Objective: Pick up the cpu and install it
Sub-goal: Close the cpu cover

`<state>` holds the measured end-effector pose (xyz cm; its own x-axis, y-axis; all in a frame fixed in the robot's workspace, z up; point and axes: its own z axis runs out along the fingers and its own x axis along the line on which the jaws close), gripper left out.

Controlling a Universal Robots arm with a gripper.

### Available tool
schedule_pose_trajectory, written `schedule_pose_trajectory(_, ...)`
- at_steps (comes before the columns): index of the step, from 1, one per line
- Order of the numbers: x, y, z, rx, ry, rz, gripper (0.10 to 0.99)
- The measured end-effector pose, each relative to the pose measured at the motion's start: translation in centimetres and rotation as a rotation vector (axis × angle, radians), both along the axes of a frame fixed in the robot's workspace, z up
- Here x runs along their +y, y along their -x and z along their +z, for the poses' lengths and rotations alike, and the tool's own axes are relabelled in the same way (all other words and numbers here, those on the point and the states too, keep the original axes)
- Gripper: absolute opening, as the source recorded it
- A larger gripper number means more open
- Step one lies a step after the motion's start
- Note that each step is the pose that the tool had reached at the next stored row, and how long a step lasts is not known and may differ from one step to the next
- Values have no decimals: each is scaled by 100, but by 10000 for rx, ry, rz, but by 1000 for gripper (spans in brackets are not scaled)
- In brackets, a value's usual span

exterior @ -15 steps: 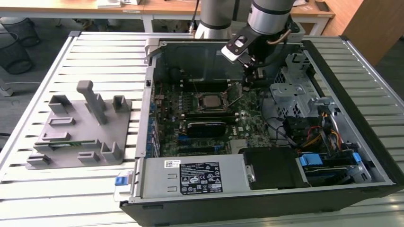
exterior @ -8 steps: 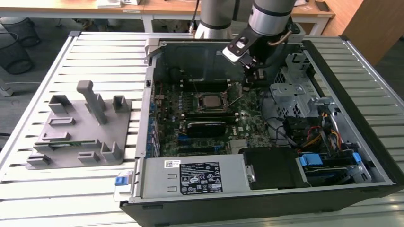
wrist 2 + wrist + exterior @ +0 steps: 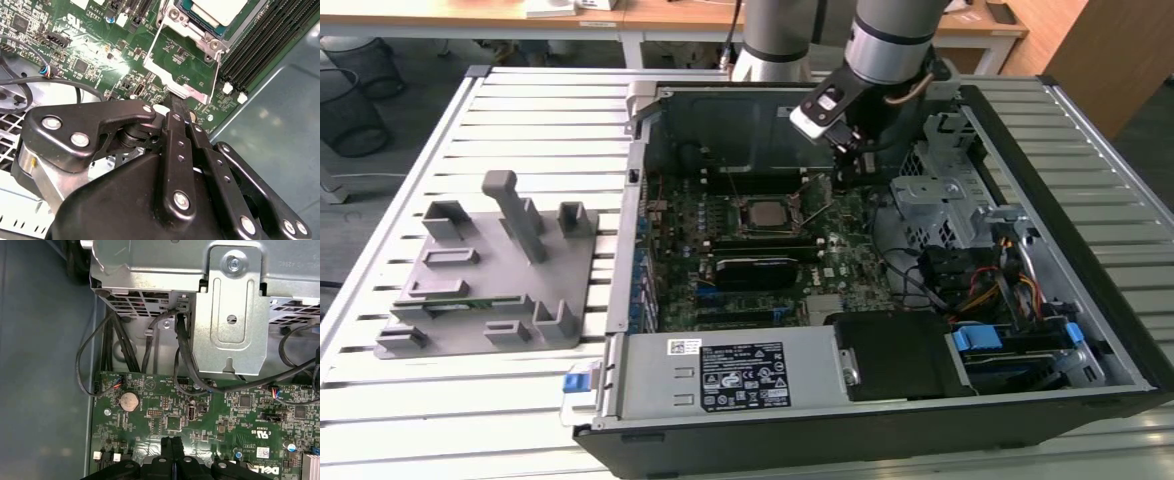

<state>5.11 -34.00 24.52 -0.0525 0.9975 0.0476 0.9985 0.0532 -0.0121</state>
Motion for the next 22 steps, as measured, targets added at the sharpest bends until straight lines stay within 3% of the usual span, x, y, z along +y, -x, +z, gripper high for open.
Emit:
schedule_pose_trajectory(5,0,3,-8,32,3,0,106)
schedule_pose_trajectory(22,1,111,-13,34,1,4,106)
